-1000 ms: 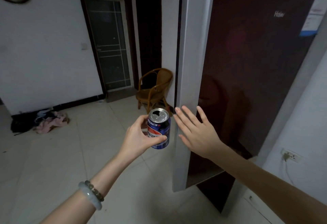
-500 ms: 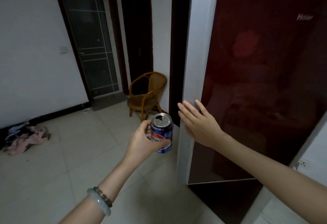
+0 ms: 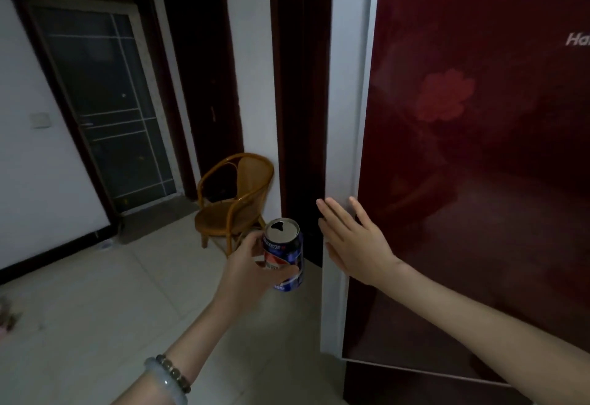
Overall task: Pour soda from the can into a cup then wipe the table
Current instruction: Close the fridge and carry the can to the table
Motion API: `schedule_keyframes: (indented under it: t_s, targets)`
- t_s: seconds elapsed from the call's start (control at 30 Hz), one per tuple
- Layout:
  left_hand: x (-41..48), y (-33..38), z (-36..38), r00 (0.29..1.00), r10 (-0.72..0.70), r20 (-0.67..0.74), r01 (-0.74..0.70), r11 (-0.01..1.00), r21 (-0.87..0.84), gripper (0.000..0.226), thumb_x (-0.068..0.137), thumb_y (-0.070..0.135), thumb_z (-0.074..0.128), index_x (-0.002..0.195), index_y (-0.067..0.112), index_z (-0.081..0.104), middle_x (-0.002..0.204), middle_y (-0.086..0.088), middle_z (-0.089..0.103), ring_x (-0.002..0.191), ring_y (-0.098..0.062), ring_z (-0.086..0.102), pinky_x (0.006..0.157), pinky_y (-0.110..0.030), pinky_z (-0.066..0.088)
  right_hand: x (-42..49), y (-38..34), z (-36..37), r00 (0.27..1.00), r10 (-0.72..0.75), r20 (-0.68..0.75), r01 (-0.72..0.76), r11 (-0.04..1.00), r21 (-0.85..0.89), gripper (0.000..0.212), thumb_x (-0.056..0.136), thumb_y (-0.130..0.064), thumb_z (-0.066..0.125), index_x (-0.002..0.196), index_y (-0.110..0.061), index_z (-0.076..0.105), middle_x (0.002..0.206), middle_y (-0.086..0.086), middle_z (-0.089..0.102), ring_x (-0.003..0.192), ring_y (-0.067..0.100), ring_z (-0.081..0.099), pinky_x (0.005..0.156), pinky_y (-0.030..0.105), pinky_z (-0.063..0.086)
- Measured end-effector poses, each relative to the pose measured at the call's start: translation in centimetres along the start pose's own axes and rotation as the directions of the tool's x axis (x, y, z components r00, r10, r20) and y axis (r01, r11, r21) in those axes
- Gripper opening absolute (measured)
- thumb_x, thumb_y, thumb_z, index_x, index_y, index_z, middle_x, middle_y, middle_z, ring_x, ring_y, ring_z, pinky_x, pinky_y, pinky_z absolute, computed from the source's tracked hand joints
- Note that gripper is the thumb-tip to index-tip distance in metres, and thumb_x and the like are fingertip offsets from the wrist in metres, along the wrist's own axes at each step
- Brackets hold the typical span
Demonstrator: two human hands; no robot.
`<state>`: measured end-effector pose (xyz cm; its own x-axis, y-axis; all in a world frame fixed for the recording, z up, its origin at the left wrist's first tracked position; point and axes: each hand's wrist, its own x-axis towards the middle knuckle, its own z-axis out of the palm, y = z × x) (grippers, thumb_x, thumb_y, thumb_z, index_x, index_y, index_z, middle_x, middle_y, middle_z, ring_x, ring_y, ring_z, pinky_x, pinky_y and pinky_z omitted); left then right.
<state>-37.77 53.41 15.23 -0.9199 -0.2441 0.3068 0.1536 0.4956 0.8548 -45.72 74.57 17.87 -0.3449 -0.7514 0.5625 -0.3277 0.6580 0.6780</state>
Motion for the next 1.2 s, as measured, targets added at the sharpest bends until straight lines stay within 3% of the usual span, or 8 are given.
schedule_keyframes:
  t_s: [0.17,0.33,0.47,0.53,0.73,0.97,1.2]
  targets:
    - [6.4,-2.4,1.2,0.996,0.043,0.073,-0.038,0.997,-0.068,0.065,0.054,0.029,0.089,0.104,0.044,0.051,0.101,0.022,0.063,0.094,0.013,0.059,0.067,-0.003,0.047,2.5,1.0,4.8,0.996,0.069,0.052,-0.068,0.998,-0.020,0.047,0.081,-0.039,0.060,0.121,-0.015,0.062,0.145,0.012,0.042,0.137,0.026,0.036,0.111,0.051,0.018]
    - [12.0,-4.7,3.1,0.983,0.065,0.170,-0.038,0.987,-0.156,0.061,0.056,0.022,0.089,0.099,0.043,0.050,0.098,0.020,0.062,0.088,0.016,0.059,0.062,-0.001,0.046,4.3,2.2,8.7,0.988,0.107,0.116,-0.101,0.993,-0.056,0.046,0.083,-0.033,0.055,0.124,-0.011,0.059,0.147,0.016,0.037,0.138,0.029,0.032,0.111,0.054,0.015]
    - [16.4,-6.2,4.3,0.966,0.108,0.235,-0.055,0.974,-0.220,0.062,0.053,0.027,0.088,0.102,0.042,0.054,0.104,0.012,0.068,0.096,-0.003,0.066,0.076,-0.018,0.055,5.6,2.7,11.5,0.969,0.168,0.179,-0.146,0.981,-0.128,0.047,0.084,-0.033,0.050,0.124,-0.009,0.058,0.148,0.018,0.036,0.139,0.030,0.031,0.112,0.053,0.014]
    - [18.8,-7.0,4.6,0.952,0.144,0.271,-0.077,0.967,-0.242,0.062,0.049,0.036,0.087,0.103,0.045,0.056,0.104,0.012,0.069,0.097,-0.004,0.066,0.080,-0.024,0.055,6.3,2.9,12.9,0.955,0.206,0.214,-0.177,0.973,-0.149,0.047,0.084,-0.034,0.052,0.124,-0.009,0.057,0.148,0.018,0.035,0.139,0.030,0.030,0.113,0.053,0.013]
    - [26.8,-8.3,5.1,0.871,0.228,0.436,-0.115,0.956,-0.270,0.068,0.039,0.051,0.086,0.098,0.053,0.054,0.101,0.029,0.065,0.089,0.002,0.067,0.074,-0.020,0.056,7.6,3.0,16.1,0.906,0.324,0.271,-0.256,0.931,-0.259,0.048,0.080,-0.033,0.059,0.123,-0.010,0.058,0.148,0.018,0.036,0.139,0.030,0.031,0.112,0.054,0.016]
    - [32.9,-9.9,6.8,0.764,0.306,0.568,-0.117,0.931,-0.345,0.073,0.038,0.056,0.089,0.103,0.045,0.057,0.106,0.014,0.069,0.100,-0.008,0.067,0.090,-0.042,0.054,7.7,2.8,18.5,0.830,0.434,0.350,-0.294,0.875,-0.386,0.059,0.081,-0.030,0.061,0.135,-0.009,0.048,0.151,0.015,0.031,0.140,0.029,0.027,0.114,0.051,0.014]
    - [34.8,-10.7,8.7,0.683,0.354,0.639,-0.130,0.920,-0.370,0.073,0.038,0.055,0.089,0.103,0.042,0.057,0.105,0.015,0.069,0.098,-0.004,0.066,0.089,-0.038,0.055,7.4,3.3,19.4,0.784,0.475,0.399,-0.281,0.846,-0.454,0.070,0.084,-0.032,0.060,0.145,-0.013,0.031,0.152,0.012,0.028,0.141,0.027,0.027,0.115,0.047,0.016]
